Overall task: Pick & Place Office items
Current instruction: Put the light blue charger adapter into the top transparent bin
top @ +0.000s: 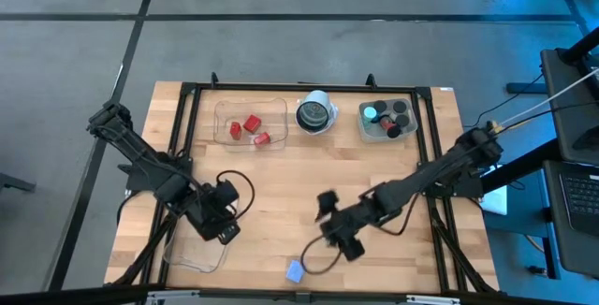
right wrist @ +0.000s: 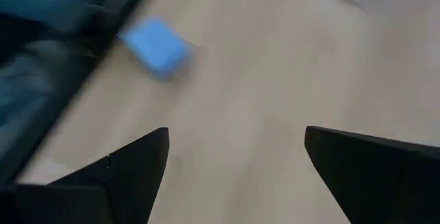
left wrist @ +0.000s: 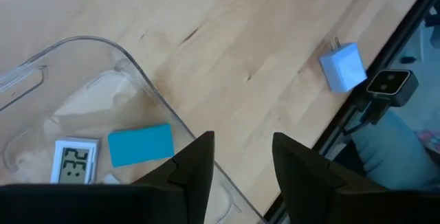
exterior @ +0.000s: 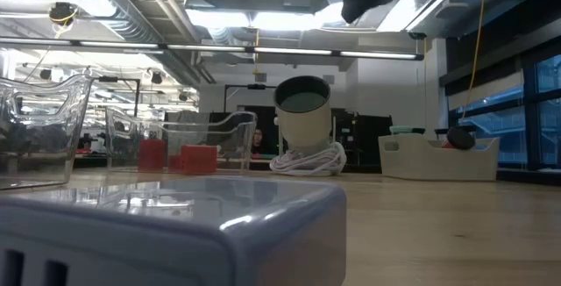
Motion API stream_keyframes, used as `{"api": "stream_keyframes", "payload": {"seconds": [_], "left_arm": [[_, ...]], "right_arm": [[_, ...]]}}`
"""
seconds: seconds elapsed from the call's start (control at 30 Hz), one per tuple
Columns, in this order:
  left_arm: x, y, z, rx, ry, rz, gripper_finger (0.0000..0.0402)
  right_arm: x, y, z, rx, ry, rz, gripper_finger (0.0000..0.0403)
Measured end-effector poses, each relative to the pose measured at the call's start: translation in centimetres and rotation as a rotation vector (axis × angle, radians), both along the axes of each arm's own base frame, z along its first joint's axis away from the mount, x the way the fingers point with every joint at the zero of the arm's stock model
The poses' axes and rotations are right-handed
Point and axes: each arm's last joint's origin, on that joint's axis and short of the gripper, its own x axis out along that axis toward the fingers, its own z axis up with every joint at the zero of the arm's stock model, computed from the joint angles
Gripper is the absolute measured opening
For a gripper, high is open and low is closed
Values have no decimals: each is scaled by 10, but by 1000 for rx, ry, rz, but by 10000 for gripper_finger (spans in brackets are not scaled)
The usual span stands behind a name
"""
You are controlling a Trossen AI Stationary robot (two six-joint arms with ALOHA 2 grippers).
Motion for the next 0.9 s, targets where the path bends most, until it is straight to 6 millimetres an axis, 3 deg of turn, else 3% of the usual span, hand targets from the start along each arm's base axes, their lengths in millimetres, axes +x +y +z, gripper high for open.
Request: {"api": "stream_keyframes", "payload": {"seconds": [0.23, 0.6, 0.9], "left_arm": [[-1, -1, 0, 15, -22, 31, 144], [0, 0, 1, 57, -57, 54, 143], [1, 1, 1, 90, -86, 75, 144]], "right_arm": [[28, 25, -32, 145, -69, 247, 341], [53, 38, -73, 131, -194, 466, 342], [68, 38, -105, 120, -246, 506, 342]]}}
